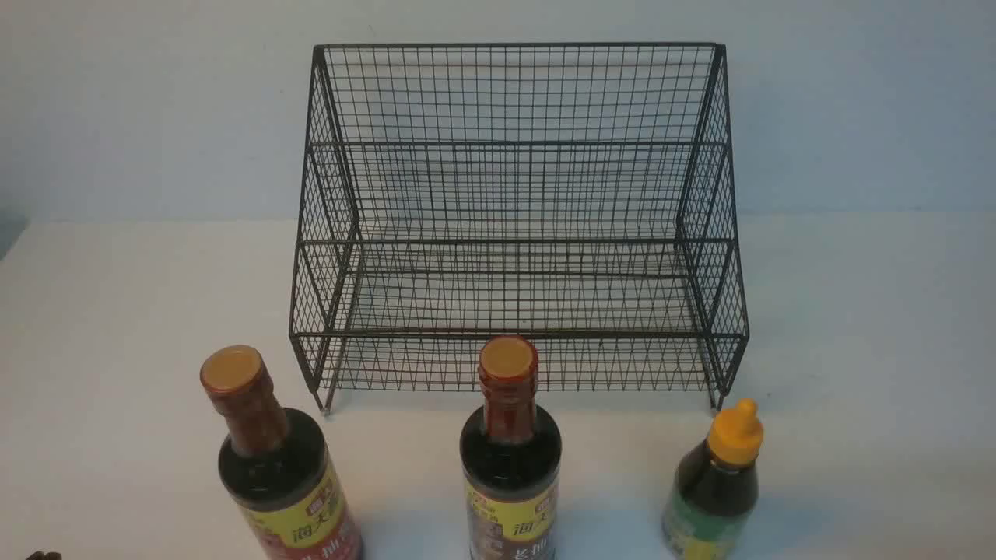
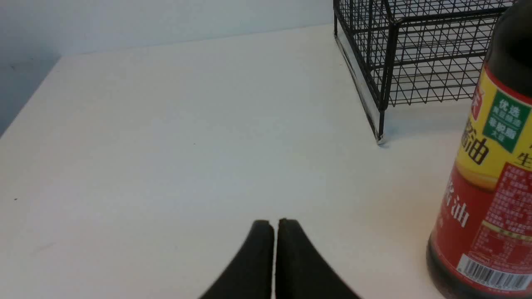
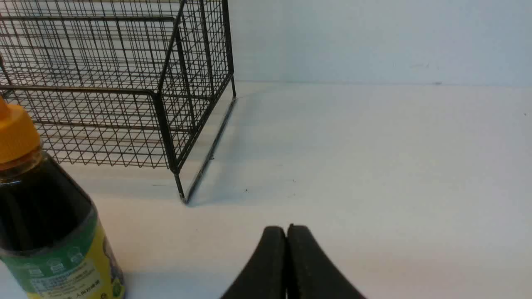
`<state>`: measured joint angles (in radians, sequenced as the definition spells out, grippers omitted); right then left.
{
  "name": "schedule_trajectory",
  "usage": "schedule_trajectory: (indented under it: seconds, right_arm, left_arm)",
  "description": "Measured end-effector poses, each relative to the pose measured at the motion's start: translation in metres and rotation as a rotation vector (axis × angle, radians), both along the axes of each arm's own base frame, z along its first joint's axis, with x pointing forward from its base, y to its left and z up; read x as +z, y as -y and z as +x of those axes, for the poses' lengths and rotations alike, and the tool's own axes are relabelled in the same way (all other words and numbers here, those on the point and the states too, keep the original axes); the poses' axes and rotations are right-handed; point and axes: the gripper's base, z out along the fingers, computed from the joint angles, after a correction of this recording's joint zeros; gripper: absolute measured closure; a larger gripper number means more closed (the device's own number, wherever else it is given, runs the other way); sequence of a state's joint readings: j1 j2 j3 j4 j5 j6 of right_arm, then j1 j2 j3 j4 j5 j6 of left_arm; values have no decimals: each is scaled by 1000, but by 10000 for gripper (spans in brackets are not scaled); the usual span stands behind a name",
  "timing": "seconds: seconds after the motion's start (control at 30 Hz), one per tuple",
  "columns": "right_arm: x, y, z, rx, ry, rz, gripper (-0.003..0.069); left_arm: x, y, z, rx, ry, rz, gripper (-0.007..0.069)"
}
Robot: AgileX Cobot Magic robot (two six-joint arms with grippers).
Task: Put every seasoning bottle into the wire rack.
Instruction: Use the left arm to grab the condiment bottle closest to it
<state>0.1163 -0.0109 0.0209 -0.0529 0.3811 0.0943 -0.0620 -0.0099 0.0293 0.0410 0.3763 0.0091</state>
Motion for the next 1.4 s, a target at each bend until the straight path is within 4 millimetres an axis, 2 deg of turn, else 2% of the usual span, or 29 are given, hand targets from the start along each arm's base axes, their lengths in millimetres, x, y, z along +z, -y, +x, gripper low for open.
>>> schedule_trajectory:
  seconds: [1.13, 1.3, 1.37, 1.4]
  right_arm:
    - [0, 0, 0, 0, 0, 2, 673]
    - [1, -4, 0, -11, 1, 262, 673]
    - [2, -6, 0, -18, -15, 449, 673]
    - [2, -6, 0, -18, -17, 463, 673]
  left_arm:
    - [0, 0, 0, 0, 0, 0, 629]
    - [0, 0, 0, 0, 0, 0, 629]
    - [0, 0, 0, 0, -1, 0, 629]
    - [0, 0, 0, 0, -1, 0, 629]
